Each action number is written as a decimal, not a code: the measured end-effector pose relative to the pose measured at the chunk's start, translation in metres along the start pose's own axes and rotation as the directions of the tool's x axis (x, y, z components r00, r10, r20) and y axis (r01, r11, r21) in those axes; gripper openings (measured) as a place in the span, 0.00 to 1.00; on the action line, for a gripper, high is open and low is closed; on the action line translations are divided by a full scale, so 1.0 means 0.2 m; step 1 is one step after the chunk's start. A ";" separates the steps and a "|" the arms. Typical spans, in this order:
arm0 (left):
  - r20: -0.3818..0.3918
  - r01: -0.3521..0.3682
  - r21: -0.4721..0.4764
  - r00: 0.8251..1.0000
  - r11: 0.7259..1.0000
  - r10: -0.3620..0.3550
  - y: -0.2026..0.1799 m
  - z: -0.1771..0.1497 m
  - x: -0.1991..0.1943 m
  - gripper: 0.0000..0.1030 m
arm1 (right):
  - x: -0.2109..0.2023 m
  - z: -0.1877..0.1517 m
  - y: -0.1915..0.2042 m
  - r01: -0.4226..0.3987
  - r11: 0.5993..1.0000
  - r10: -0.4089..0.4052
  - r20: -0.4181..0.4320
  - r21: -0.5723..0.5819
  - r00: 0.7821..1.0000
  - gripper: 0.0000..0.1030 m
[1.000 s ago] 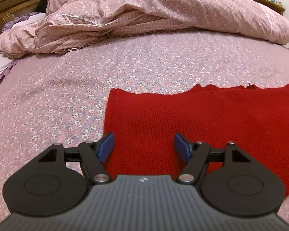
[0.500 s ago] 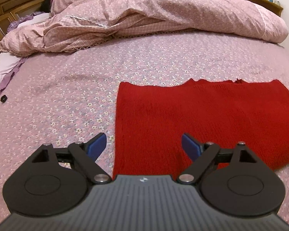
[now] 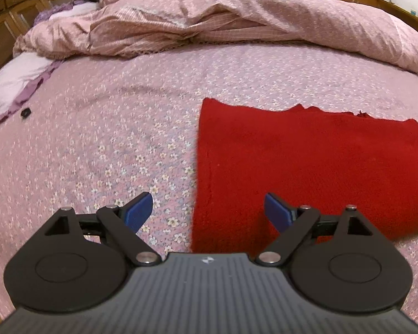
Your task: Fold small clothes
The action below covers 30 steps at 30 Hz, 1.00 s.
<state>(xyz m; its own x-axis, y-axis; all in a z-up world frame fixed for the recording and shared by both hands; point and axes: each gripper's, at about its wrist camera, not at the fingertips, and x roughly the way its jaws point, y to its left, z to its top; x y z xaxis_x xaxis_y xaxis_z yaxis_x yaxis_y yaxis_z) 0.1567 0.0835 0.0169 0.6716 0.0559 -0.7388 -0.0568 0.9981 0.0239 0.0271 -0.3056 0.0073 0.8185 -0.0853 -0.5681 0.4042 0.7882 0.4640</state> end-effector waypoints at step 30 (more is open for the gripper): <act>-0.050 0.008 -0.050 0.999 0.999 -0.010 0.05 -0.01 0.19 0.93 | 0.32 -0.14 0.03 -0.088 0.978 0.084 0.030 0.192 0.996 0.80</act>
<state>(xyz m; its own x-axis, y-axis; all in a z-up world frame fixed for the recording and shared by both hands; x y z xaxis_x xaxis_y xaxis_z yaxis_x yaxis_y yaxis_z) 0.1804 0.0955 -0.0131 0.6340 0.0444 -0.7721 -0.0883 0.9960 -0.0152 0.0698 -0.2893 -0.0454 0.8612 -0.0371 -0.5070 0.4016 0.6611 0.6337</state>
